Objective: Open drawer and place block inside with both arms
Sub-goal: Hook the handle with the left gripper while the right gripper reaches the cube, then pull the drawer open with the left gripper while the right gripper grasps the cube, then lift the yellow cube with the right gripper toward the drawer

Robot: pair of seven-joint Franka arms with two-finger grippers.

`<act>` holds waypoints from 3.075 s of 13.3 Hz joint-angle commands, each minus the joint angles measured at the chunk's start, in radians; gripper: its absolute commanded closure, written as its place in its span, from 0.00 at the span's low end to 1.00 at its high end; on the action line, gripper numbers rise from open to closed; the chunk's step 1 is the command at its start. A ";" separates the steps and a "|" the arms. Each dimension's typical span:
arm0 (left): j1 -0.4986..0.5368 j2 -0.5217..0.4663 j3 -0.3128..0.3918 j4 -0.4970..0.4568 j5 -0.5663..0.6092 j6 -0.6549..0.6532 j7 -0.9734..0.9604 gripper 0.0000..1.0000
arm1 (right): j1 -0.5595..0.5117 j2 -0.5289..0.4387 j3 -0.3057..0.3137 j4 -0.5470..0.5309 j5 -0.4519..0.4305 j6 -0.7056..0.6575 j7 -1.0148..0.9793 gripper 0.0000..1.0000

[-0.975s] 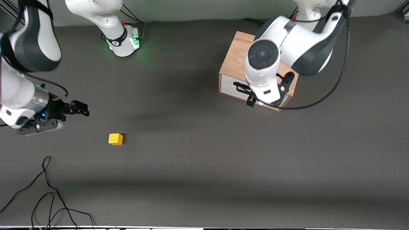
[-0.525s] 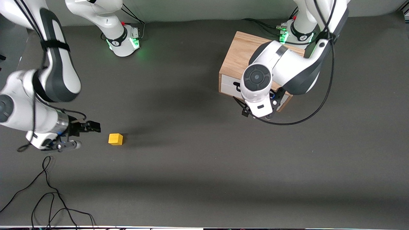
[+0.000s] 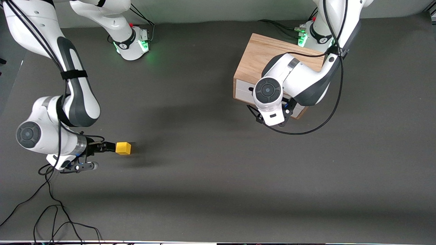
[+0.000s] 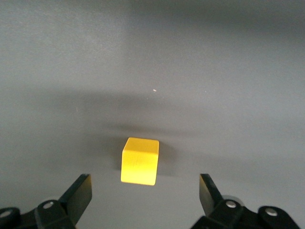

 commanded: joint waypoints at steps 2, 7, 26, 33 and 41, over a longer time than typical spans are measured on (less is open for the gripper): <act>-0.002 -0.016 -0.002 -0.060 0.009 0.052 -0.024 0.00 | 0.000 0.063 0.004 0.004 -0.019 0.058 0.009 0.00; -0.002 0.018 -0.002 -0.057 0.010 0.077 -0.024 0.00 | 0.003 0.118 0.004 0.001 -0.010 0.085 0.011 0.00; -0.011 0.164 0.014 0.173 0.064 0.185 -0.024 0.00 | 0.020 0.213 0.011 -0.006 0.072 0.085 0.023 0.43; -0.023 0.211 0.037 0.251 0.069 0.257 -0.028 0.00 | 0.029 0.114 0.031 0.004 0.073 -0.014 0.027 1.00; -0.020 0.207 0.037 0.257 0.072 0.265 -0.033 0.00 | 0.089 0.034 0.031 0.242 0.069 -0.243 0.119 1.00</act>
